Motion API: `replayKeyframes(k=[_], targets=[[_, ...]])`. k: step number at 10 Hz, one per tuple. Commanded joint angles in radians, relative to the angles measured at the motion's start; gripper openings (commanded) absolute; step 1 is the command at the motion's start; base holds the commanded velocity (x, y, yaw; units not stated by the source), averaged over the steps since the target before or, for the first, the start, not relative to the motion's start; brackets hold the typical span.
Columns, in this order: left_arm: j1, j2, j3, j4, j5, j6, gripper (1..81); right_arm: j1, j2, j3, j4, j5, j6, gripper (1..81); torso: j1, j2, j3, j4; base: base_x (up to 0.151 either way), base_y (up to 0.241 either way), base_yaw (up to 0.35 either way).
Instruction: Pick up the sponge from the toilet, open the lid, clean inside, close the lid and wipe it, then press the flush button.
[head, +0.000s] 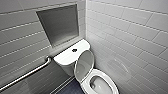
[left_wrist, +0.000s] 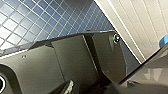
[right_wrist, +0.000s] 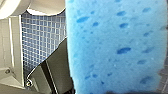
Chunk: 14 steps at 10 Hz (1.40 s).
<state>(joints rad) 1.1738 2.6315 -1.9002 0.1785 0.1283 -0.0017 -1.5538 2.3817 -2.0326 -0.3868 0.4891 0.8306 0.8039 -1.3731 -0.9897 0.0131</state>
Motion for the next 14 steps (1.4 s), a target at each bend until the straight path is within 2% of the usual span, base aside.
replayKeyframes(k=[1, 4, 5, 7, 9, 14], targets=[[-0.108, -0.065, 0.090, -0.069, 0.065, -0.017, 81.1, -0.029, -0.025, -0.018, -0.050, -0.044, -0.001, 1.0, 0.000, 0.000, -0.001, 0.000, 0.000, 0.000, 0.000], [-0.233, -0.103, 0.121, -0.195, 0.073, -0.017, 81.1, -0.056, 0.004, -0.066, -0.070, -0.044, -0.002, 1.0, -0.001, 0.000, 0.008, 0.000, 0.000, 0.000, 0.000], [-0.274, -0.109, 0.125, -0.226, 0.100, -0.017, 81.1, -0.068, 0.024, -0.098, -0.070, -0.041, -0.001, 1.0, -0.001, 0.000, 0.008, 0.000, 0.000, 0.000, 0.000], [-0.340, -0.114, 0.121, -0.281, 0.113, -0.017, 81.1, -0.085, 0.043, -0.133, -0.072, -0.003, -0.001, 1.0, -0.001, 0.000, 0.008, 0.000, 0.000, 0.000, 0.000], [-0.406, -0.125, 0.121, -0.351, 0.134, -0.017, 81.1, -0.092, 0.064, -0.150, -0.078, -0.001, -0.002, 1.0, -0.001, 0.000, 0.008, 0.000, 0.000, 0.000, 0.000], [-0.545, -0.131, 0.116, -0.454, 0.137, -0.017, 81.1, -0.108, 0.081, -0.175, -0.096, -0.001, -0.001, 1.0, -0.001, 0.000, 0.008, 0.000, 0.000, 0.000, 0.000]])
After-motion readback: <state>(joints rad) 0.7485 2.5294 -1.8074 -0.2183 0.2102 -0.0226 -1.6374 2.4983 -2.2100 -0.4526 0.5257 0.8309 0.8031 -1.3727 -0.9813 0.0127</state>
